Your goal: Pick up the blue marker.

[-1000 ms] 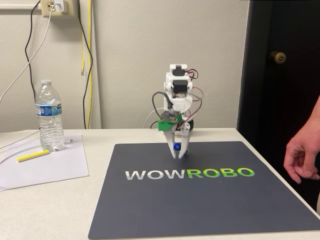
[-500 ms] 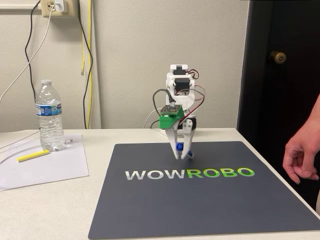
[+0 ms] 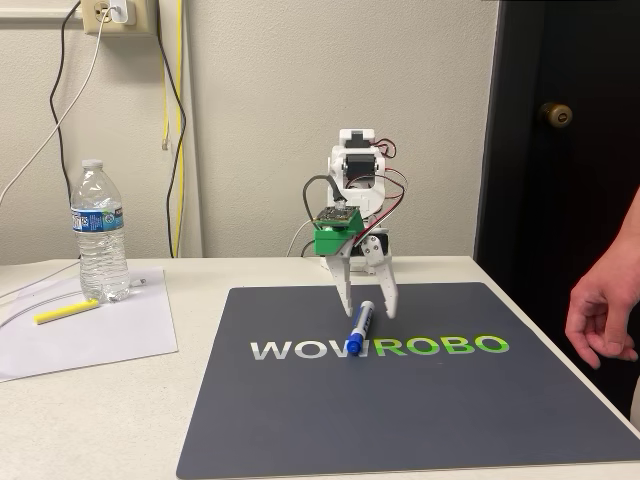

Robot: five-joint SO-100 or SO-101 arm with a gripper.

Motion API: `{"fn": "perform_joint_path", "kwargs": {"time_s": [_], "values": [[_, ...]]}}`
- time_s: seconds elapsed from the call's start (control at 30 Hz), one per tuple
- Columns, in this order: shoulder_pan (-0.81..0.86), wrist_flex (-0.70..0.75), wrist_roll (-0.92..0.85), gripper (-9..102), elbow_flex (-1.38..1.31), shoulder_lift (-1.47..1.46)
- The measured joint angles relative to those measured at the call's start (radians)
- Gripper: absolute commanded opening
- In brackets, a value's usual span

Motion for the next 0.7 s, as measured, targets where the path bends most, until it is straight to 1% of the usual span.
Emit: {"fn": "perform_joint_path", "kwargs": {"time_s": [0.07,0.1,0.2,0.43,0.5,0.57,0.63,0.7], "values": [[0.008,0.052,-0.018,49,0.0,0.0],[0.012,0.08,-0.032,50,0.0,0.002],[0.018,0.158,-0.061,50,0.0,0.021],[0.023,0.282,-0.071,47,0.006,0.149],[0.029,0.267,-0.071,46,0.08,0.225],[0.032,0.209,-0.071,46,0.21,0.33],[0.032,0.117,-0.071,45,0.37,0.437],[0.032,0.055,-0.072,45,0.48,0.495]]}}
